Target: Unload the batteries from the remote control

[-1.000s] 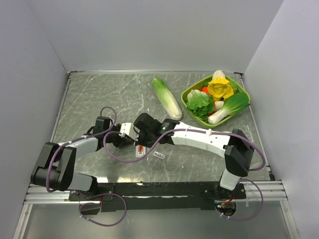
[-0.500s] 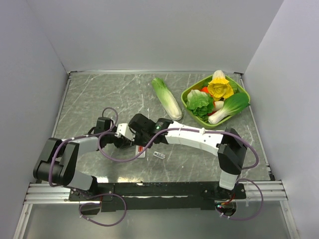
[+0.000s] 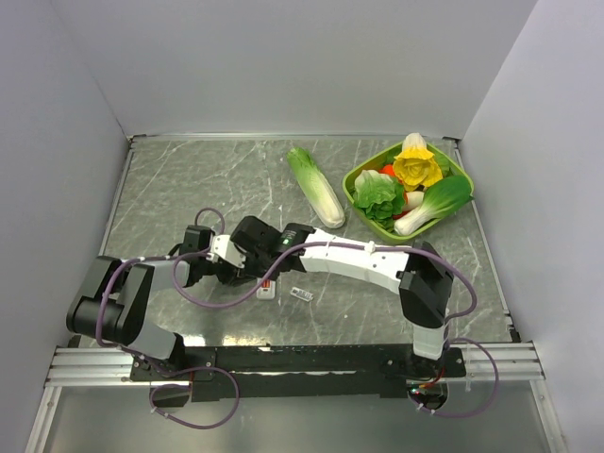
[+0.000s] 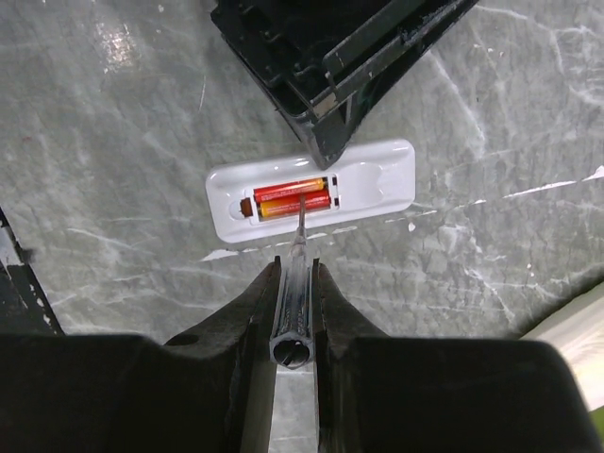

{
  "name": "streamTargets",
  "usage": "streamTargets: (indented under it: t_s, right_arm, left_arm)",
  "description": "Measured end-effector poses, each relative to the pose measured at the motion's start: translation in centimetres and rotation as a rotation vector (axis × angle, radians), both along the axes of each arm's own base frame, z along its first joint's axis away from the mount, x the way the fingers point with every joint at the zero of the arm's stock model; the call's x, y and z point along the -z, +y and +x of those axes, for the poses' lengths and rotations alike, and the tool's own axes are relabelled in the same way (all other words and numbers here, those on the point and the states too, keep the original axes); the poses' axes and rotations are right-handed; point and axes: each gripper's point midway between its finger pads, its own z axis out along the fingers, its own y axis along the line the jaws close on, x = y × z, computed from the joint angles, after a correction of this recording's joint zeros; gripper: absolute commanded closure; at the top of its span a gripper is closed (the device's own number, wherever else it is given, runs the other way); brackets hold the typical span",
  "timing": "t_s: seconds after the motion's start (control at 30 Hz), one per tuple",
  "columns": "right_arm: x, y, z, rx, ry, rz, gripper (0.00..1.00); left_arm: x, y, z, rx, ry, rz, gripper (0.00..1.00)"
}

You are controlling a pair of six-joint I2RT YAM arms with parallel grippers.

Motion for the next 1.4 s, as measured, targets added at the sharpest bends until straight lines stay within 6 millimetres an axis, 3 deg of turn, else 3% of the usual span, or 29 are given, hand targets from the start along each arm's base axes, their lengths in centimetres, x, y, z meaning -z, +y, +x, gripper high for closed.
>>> streamTargets:
  t_s: [0.27, 1.13, 1.4]
  right_arm:
    - [0.8, 0.8, 0.3, 0.013, -0.042, 0.067, 1.00]
    - [1.1, -1.6, 0.5, 0.132, -0.041, 0.522, 1.00]
    - [0.8, -1.0, 0.8, 0.156, -0.035, 0.512, 1.00]
  left_arm:
    - [0.1, -0.1, -0.2, -0.001, 0.006, -0.005, 0.69]
    - [0.4, -0.2, 0.2, -0.022, 0.011, -0.012, 0.73]
    - [0.2, -0.8, 0.6, -0.048, -0.018, -0.018, 0.75]
